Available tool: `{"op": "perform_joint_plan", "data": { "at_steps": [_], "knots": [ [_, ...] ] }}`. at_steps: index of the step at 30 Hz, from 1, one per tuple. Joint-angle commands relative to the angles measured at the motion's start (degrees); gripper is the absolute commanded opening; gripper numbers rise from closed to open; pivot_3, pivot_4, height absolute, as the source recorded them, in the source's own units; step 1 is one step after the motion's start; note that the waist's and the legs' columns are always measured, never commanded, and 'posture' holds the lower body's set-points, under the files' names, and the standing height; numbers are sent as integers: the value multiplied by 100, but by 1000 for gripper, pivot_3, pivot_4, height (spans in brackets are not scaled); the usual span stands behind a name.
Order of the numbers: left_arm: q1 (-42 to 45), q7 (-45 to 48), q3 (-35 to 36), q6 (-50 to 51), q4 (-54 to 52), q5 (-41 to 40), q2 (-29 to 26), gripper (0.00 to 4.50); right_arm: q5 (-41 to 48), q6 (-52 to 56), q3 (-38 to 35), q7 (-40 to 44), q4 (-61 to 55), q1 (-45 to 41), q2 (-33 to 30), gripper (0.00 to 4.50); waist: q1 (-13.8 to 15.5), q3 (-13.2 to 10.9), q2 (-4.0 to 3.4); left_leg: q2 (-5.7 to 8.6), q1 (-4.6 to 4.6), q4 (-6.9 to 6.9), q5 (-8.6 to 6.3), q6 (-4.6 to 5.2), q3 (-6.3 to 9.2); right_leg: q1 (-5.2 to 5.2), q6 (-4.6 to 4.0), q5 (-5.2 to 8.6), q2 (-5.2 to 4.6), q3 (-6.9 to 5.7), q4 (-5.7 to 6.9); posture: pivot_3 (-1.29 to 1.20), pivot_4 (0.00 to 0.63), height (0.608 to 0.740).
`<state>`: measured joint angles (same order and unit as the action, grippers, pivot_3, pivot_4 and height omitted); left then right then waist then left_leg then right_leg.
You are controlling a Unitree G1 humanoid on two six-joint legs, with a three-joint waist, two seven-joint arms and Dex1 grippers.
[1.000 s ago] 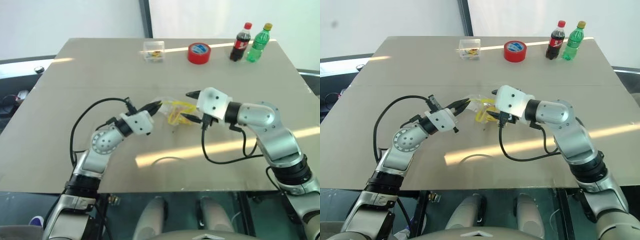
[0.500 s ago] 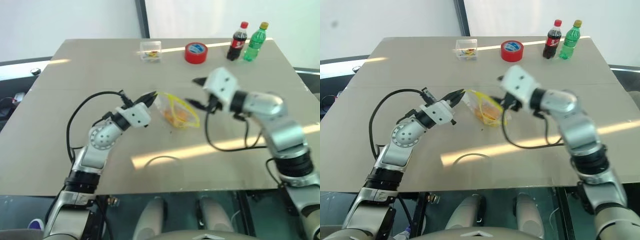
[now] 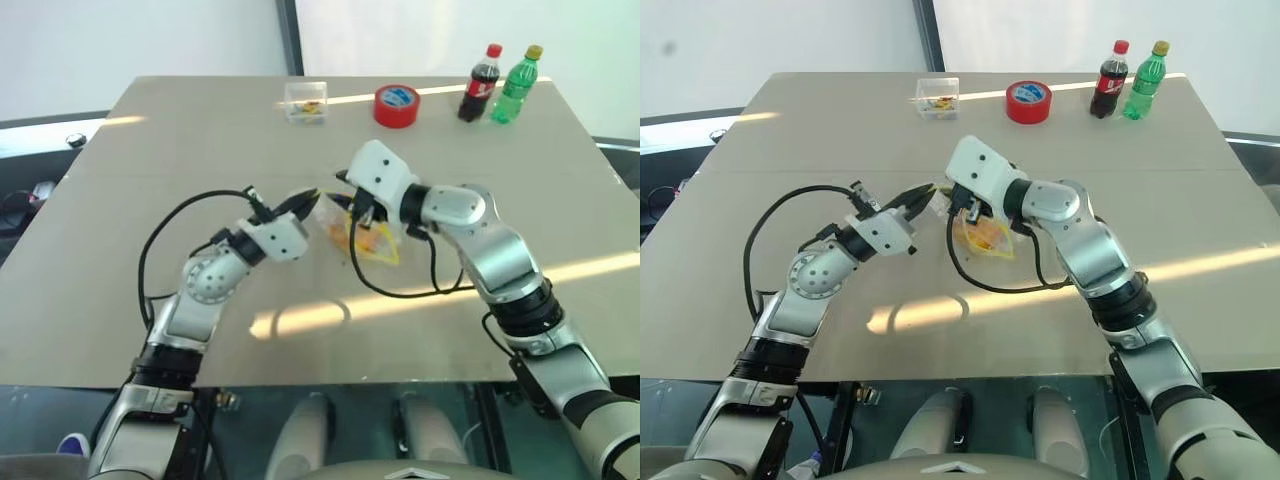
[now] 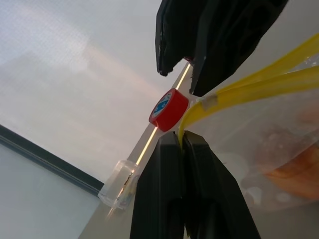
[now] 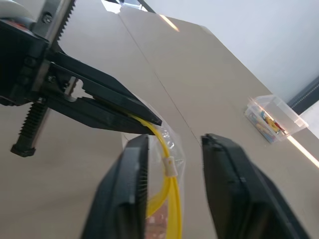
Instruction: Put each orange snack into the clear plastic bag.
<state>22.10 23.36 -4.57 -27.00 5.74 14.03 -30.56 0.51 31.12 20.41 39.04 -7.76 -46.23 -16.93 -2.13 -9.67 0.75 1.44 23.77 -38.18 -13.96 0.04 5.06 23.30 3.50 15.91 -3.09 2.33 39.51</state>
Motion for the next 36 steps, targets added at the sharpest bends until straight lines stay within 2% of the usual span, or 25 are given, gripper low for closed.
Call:
{"op": "perform_joint_plan", "data": {
  "at_steps": [1,21,22,23,24,25,33,36],
  "knots": [
    [-13,-101,65,-137,-262,-22,-13,0,-35,-151,-33,-11,-67,-136,48,1491,-4,0,0,0,0,0,0,0,0,0,0,0,0,0,0,0,150,740],
    [-113,-85,104,-80,-425,-73,-28,0,-163,-381,59,147,289,-31,29,1491,-10,0,0,0,0,1,0,0,-2,3,0,0,0,2,2,0,150,740],
    [-110,-82,105,-84,-417,-77,-32,0,-165,-377,52,145,282,-34,28,729,-10,0,0,-1,0,1,0,0,-2,3,0,0,0,2,2,0,150,740],
    [-111,-81,106,-80,-419,-79,-32,0,-167,-371,48,146,268,-31,25,604,-11,0,0,-1,0,1,0,0,-2,3,0,0,0,2,2,0,150,740],
    [-112,-83,106,-70,-426,-81,-26,0,-172,-367,46,152,252,-25,20,185,-10,0,0,0,0,1,0,0,-2,3,0,0,0,2,2,0,150,740],
    [-114,-83,104,-67,-428,-82,-23,0,-182,-367,45,157,242,-22,16,73,-10,0,0,0,0,1,0,0,-2,3,0,0,0,2,2,0,150,740],
    [-123,-108,125,-17,-392,-119,10,0,-240,-355,40,199,173,14,-36,73,-10,0,0,0,0,1,0,0,-2,3,0,0,0,2,2,0,150,740],
    [13,-223,310,334,-345,-343,168,0,-443,-473,77,178,250,74,-256,73,-4,0,0,-1,1,1,0,0,-2,3,0,0,0,2,2,0,150,740]
  ]
}}
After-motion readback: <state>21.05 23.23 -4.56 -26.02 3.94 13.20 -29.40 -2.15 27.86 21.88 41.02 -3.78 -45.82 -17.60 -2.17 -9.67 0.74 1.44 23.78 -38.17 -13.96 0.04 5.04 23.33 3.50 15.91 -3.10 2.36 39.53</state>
